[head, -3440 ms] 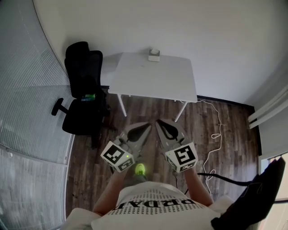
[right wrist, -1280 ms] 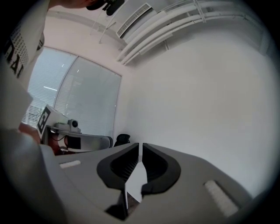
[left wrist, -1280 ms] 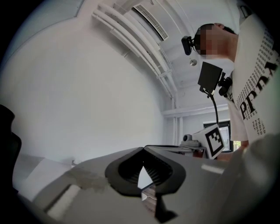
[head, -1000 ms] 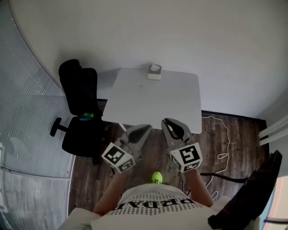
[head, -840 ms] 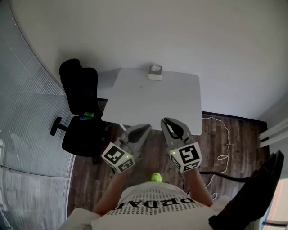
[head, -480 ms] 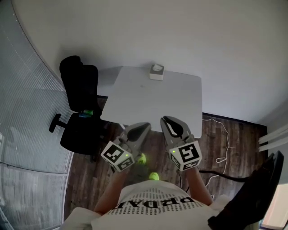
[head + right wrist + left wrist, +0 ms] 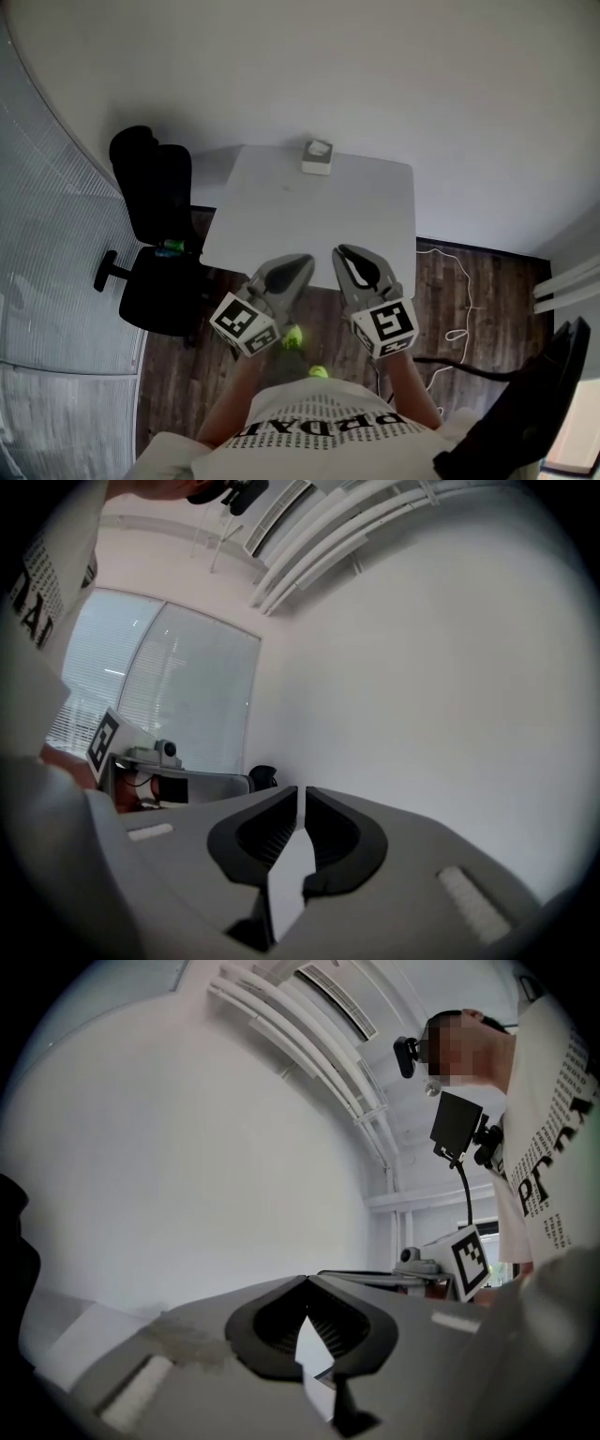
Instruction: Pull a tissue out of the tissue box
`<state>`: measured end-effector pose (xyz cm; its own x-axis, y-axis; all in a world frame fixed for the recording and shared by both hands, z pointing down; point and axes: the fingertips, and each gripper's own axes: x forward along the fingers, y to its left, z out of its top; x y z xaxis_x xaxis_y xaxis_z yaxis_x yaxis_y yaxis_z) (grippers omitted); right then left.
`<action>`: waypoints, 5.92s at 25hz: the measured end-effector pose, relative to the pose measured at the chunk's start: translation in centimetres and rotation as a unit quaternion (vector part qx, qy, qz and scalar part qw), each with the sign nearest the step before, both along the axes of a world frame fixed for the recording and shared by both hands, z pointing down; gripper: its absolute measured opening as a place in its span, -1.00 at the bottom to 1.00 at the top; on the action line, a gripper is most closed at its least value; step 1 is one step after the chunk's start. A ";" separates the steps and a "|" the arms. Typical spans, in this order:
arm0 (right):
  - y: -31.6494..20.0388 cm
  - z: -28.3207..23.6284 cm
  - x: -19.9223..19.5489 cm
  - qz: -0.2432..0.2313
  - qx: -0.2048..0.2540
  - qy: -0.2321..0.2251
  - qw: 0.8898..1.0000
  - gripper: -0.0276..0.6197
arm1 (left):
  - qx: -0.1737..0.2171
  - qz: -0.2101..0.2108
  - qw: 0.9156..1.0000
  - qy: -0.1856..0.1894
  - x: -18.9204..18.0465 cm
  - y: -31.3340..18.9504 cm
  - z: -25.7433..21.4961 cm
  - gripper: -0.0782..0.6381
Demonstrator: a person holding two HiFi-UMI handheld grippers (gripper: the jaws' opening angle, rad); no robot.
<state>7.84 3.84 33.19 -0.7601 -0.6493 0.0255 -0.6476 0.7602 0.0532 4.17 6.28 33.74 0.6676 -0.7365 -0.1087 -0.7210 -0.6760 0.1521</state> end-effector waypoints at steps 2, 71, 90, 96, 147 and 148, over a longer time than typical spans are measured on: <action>-1.1 -0.1 -0.5 0.002 -0.001 0.001 1.000 -0.81 | 0.000 0.006 1.000 -0.002 -0.4 -1.2 0.0 -0.81; -31.7 1.3 -4.4 0.000 -0.013 0.018 1.000 -0.75 | -0.032 0.023 0.999 -0.016 -2.5 -31.0 1.0 -0.81; -36.6 3.3 -8.7 0.001 -0.041 0.047 0.998 -0.71 | -0.046 0.028 0.999 0.003 -6.9 -35.9 2.0 -0.81; -37.3 3.9 -9.4 0.008 -0.041 0.058 0.997 -0.65 | -0.044 0.038 0.998 0.002 -7.2 -36.7 2.6 -0.81; -53.5 22.7 -12.3 0.034 -0.130 0.136 0.982 -0.56 | -0.150 0.024 0.988 0.008 -9.6 -53.4 22.1 -0.81; -53.7 23.1 -12.3 0.034 -0.131 0.139 0.981 -0.55 | -0.152 0.023 0.988 0.008 -9.6 -53.6 22.5 -0.81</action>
<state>-4.47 -49.86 56.28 -0.6558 -0.6419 0.3974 -0.6852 0.7270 0.0434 -5.48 -47.28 56.20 0.7010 -0.7059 0.1015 -0.6865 -0.6294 0.3641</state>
